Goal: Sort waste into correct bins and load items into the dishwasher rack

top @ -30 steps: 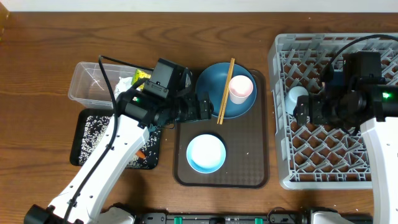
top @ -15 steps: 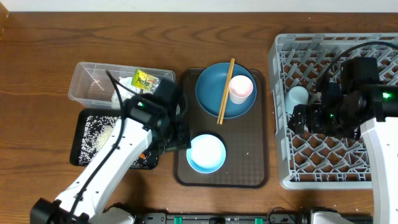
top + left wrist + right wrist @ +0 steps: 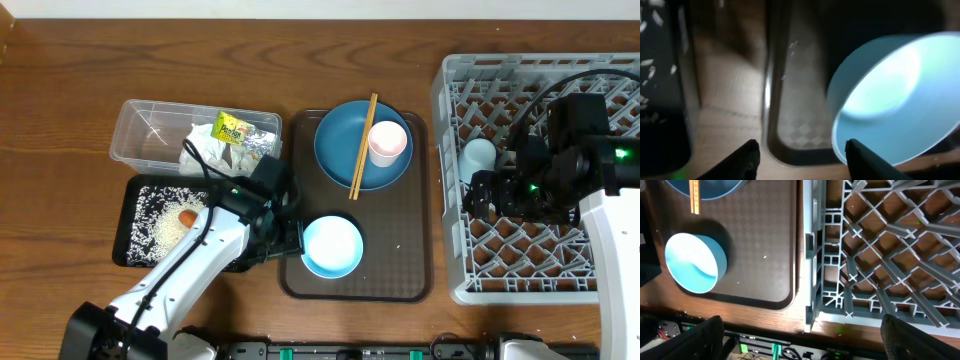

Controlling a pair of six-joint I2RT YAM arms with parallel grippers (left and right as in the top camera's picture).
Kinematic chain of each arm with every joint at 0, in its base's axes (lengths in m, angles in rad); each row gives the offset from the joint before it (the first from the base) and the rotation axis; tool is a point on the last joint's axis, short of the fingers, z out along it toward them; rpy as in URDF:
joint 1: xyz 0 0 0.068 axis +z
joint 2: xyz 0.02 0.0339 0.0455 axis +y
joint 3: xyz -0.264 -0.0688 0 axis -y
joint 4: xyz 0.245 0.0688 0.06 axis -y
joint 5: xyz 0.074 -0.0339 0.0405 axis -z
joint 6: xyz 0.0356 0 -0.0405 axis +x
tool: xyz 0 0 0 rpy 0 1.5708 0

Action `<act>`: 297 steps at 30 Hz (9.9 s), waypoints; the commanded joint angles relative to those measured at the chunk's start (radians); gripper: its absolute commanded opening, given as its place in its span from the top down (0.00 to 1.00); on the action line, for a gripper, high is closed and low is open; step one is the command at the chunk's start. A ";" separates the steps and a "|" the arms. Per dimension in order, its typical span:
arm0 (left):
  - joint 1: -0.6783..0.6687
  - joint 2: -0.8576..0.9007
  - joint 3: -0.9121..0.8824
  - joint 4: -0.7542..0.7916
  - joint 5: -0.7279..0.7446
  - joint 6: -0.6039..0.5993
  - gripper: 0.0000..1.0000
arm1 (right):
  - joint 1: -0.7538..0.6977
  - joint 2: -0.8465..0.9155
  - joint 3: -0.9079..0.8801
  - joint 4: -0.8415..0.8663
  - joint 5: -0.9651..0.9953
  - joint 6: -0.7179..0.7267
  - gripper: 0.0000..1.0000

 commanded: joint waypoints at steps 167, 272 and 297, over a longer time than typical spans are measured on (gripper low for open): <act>-0.177 0.056 -0.060 0.196 -0.109 -0.163 0.94 | -0.009 -0.001 -0.002 -0.007 -0.016 0.006 0.01; -0.163 -0.131 0.084 0.674 0.294 -0.169 0.17 | 0.512 -0.006 -0.225 0.576 0.207 0.108 0.99; -0.118 -0.130 0.083 0.867 0.290 -0.169 0.01 | 0.254 0.013 -0.225 1.128 0.986 -0.348 0.99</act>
